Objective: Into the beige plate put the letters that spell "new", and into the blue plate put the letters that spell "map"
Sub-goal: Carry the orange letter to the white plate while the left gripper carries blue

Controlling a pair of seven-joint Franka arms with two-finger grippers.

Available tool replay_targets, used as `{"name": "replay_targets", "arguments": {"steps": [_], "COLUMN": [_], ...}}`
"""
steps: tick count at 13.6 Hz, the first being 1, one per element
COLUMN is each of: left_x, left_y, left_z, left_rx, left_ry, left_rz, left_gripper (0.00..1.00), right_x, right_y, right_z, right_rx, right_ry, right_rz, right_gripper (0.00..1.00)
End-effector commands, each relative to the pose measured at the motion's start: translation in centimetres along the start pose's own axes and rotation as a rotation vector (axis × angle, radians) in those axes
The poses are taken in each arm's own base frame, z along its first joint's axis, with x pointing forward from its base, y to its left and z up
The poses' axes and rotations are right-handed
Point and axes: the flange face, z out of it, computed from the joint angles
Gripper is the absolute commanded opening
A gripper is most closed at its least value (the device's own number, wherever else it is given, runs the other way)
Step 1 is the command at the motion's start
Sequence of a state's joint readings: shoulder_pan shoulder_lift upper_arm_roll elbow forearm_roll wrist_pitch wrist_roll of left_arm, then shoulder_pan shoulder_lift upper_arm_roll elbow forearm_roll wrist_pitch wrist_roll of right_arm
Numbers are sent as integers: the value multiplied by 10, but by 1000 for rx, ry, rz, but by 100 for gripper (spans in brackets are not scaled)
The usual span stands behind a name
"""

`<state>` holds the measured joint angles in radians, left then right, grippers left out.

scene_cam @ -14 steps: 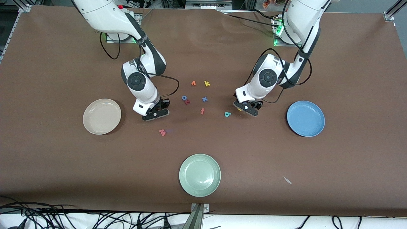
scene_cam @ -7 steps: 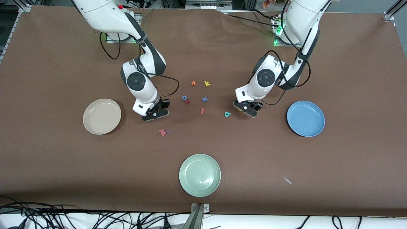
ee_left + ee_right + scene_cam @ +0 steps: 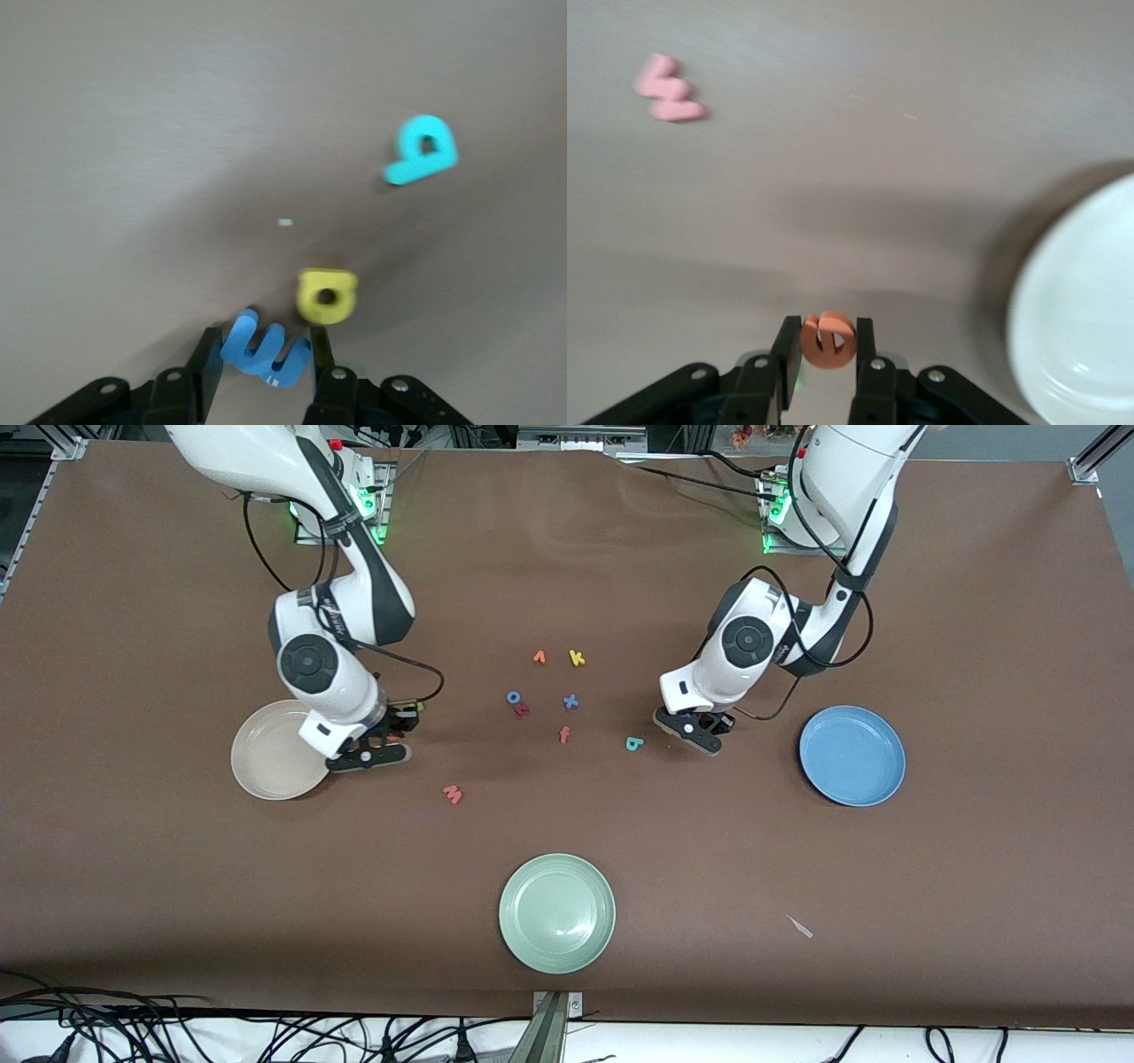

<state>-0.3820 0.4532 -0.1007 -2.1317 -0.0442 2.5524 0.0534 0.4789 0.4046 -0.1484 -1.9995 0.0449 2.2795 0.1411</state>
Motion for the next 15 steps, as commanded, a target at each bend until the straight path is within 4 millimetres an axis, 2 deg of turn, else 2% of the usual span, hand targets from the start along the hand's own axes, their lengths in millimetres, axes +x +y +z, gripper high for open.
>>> {"name": "replay_targets", "arguments": {"steps": [1, 3, 5, 6, 7, 8, 9, 10, 11, 12, 15], "left_x": [-19, -45, -67, -75, -78, -79, -79, -78, -77, -74, -69], "left_y": [-82, -136, -187, -200, -206, -209, -209, -210, -210, -206, -204], "left_z": [-67, -84, -84, -80, -79, -75, -73, -74, -75, -77, -82], "left_rx": [13, 12, 4, -1, -2, -5, -6, -5, -4, -3, -3], "left_ry": [-21, -20, -23, -29, -30, -35, -36, -32, -29, -26, -12], "left_rz": [-102, -89, -91, -89, -92, -97, -97, -98, -97, -105, -102], "left_gripper": [19, 16, 17, 17, 17, 24, 38, 62, 77, 81, 81], "right_x": [-3, -1, -1, -1, 0, 1, 0, 0, 0, 1, 0], "right_y": [43, 76, 106, 118, 134, 144, 153, 154, 151, 145, 123], "right_z": [1, 6, 15, 22, 28, 34, 37, 36, 34, 30, 18], "right_rx": [-7, -23, -22, -21, -25, -27, -26, -20, -16, -11, 3], "right_ry": [-48, -59, -75, -85, -90, -95, -95, -91, -93, -87, -71], "right_rz": [0, 21, 60, 63, 69, 68, 65, 83, 81, 77, 96], "right_gripper": [17, 17, 17, 17, 17, 21, 48, 99, 100, 100, 100]}}
